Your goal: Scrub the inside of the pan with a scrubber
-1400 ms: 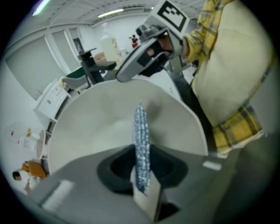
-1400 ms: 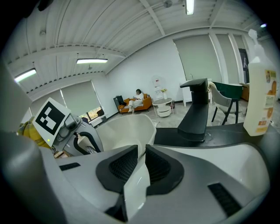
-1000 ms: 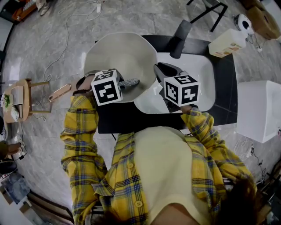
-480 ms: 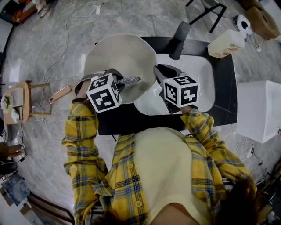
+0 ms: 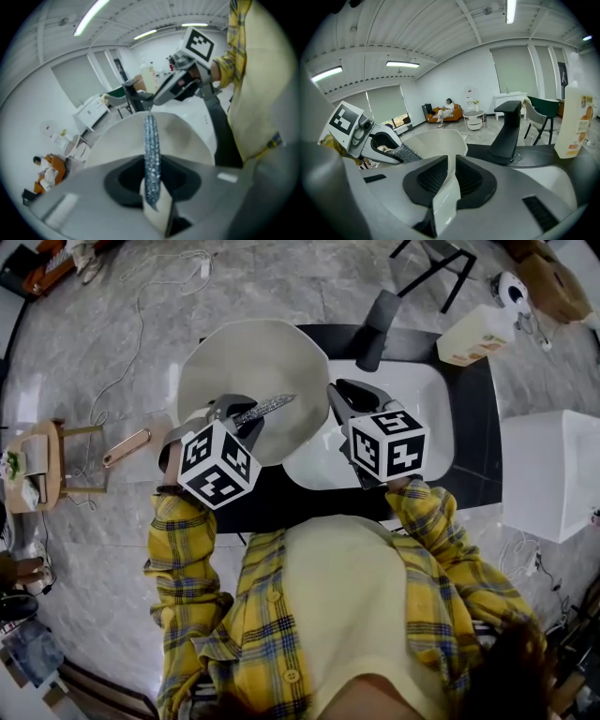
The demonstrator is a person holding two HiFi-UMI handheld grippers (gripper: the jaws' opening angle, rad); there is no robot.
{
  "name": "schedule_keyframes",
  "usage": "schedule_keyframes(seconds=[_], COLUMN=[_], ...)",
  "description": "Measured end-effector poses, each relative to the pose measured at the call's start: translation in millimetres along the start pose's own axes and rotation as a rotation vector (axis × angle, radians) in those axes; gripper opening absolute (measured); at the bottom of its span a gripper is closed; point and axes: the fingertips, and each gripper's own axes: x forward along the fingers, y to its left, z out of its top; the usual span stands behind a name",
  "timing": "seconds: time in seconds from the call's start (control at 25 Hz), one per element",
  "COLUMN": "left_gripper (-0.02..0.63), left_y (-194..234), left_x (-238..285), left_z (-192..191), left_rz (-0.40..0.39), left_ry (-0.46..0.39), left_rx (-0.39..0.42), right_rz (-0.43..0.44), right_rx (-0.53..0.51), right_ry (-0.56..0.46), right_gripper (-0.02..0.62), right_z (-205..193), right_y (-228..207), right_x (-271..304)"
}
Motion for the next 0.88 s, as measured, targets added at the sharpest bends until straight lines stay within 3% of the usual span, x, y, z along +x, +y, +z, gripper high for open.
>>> schedule_keyframes(seconds=[0.24,0.48,0.68,0.88], left_gripper=[0.089,0.089,0.089,0.087], left_y=[4.4,19.4,18.6,16.1], left_x=[-16.1,-40.6,-48.8,-51.0], left_z=[6.5,20.8,24.7,22.0], left_rz=[0.123,0.272,0.312,0.354], left_ry=[-0.040,-0.149,-0.210,-0.220], left_rx=[-0.110,-0.256,-0.354,-0.399], right_rz=[0.010,0.038,0.059,0.081], right_rx=[-0.013,-0.026,-0.041,-0.053], right_ry=[-0.031,-0.044,-0.051,-0.058], right_gripper=[0.018,0.018,0.018,0.017], right_z=[9.4,12.8,14.8,16.8], right_y=[7.7,21.2,32.8,41.4], right_x=[-10.0,-12.8,-14.9,-17.5])
